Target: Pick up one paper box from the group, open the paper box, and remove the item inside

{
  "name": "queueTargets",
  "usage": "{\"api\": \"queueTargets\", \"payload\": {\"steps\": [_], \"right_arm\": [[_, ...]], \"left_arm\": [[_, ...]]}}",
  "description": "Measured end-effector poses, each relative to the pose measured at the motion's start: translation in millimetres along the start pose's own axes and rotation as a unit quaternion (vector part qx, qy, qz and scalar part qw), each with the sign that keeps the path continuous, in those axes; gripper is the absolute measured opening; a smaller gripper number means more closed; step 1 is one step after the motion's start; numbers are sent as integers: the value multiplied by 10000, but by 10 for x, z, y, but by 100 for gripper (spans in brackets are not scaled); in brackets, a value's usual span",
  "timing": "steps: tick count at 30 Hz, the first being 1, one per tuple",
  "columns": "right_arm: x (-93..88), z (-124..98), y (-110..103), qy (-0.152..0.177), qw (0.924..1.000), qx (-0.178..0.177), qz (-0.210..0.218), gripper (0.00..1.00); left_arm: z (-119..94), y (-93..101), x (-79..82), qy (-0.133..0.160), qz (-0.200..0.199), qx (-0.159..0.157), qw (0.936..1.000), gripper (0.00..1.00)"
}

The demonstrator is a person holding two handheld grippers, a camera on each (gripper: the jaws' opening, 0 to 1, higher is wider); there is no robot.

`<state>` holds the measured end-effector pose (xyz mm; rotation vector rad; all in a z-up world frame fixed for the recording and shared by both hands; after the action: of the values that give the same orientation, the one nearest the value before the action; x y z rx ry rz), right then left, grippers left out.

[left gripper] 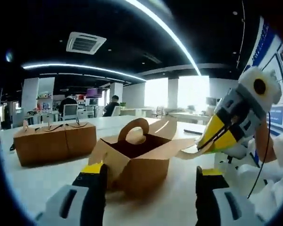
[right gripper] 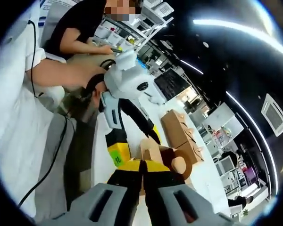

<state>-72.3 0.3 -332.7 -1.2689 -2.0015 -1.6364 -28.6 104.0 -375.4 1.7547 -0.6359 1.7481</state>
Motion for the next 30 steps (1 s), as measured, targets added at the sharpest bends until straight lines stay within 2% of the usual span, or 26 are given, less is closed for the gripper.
{"api": "queueTargets", "payload": {"steps": [5,7,11,13,15,18,21,23,27,29,30], "right_arm": [[-71,15,-24,65,9999,70,69,3],[-97,14,-26,71,9999,70,104,3],[-122,12,-70,86,9998,103,114,3],[-133,21,-93,94,9998,128,96,3],[-144,29,-108,82,9998,139,71,3],[-143,30,-121,83,9998,155,53,3],[-144,26,-131,82,9998,169,41,3],[-150,20,-131,88,9998,166,54,3],[-168,14,-155,90,9998,188,62,3],[-178,17,-168,94,9997,206,29,3],[-180,18,-167,97,9997,201,18,3]], "left_arm": [[-77,56,31,-29,-187,-314,9993,81],[-107,51,49,12,-332,-348,9988,82],[-142,9,184,412,-770,-320,9957,82],[-139,-29,222,522,-732,-166,9958,81],[-96,-53,265,698,-448,57,9965,77],[0,-19,258,782,-315,247,9961,71],[108,-59,213,797,-21,677,9945,69],[155,-76,180,830,71,853,9929,67],[171,-148,200,1130,-286,1198,9859,59],[162,-208,184,1216,-449,1395,9817,54],[165,-212,164,1202,-459,1382,9820,52]]}}
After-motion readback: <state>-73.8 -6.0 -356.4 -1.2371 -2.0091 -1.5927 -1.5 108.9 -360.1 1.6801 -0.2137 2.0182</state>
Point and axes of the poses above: the point that each gripper's makers call its tool centre point, and the gripper's own axes: z roughly forward along the fingers, y roughly to its right, x roughly out of its top, the point moved 5 cm from there along -z, roughly backward along the fingers, and after that the axes turned 10 degrees about y, right-handed, at the moved point
